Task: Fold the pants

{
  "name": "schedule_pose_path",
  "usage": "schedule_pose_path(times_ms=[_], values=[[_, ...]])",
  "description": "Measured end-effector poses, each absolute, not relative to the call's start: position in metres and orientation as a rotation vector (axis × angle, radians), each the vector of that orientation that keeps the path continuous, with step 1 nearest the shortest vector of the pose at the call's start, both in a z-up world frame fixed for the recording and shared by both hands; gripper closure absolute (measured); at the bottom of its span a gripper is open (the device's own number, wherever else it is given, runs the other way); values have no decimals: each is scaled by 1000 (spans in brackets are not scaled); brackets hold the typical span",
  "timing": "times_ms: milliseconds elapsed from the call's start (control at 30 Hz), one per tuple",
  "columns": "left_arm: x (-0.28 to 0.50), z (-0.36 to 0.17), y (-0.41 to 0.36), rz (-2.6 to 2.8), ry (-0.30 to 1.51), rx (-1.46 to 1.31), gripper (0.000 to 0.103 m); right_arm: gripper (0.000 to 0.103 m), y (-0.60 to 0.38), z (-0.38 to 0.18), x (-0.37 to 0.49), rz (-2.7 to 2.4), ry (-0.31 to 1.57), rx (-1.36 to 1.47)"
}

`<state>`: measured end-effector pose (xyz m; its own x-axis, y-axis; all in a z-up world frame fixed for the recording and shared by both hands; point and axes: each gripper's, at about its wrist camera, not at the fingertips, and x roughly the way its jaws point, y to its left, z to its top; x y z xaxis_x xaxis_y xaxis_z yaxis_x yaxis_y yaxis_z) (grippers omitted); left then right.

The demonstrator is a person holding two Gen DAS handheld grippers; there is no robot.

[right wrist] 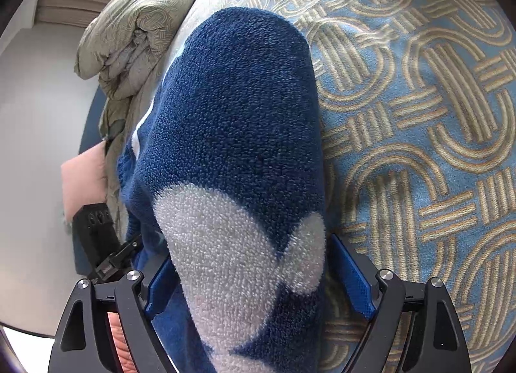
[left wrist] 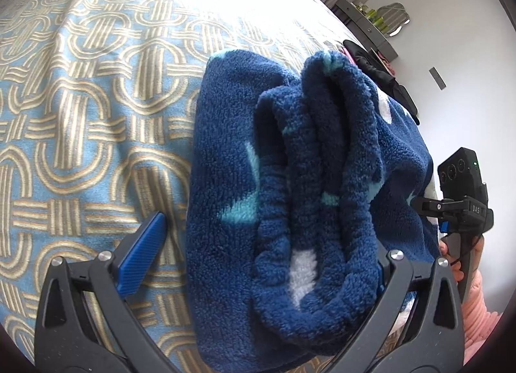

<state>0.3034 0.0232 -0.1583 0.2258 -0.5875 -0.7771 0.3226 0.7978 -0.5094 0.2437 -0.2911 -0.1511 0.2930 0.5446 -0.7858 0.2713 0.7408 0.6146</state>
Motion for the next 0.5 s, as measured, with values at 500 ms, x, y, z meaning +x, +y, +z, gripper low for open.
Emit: schedule_pose_path(times_ms=[500], values=[[284,-102,0,-631,1080,-155,36,57,-270,-90,222,182,1175,619]])
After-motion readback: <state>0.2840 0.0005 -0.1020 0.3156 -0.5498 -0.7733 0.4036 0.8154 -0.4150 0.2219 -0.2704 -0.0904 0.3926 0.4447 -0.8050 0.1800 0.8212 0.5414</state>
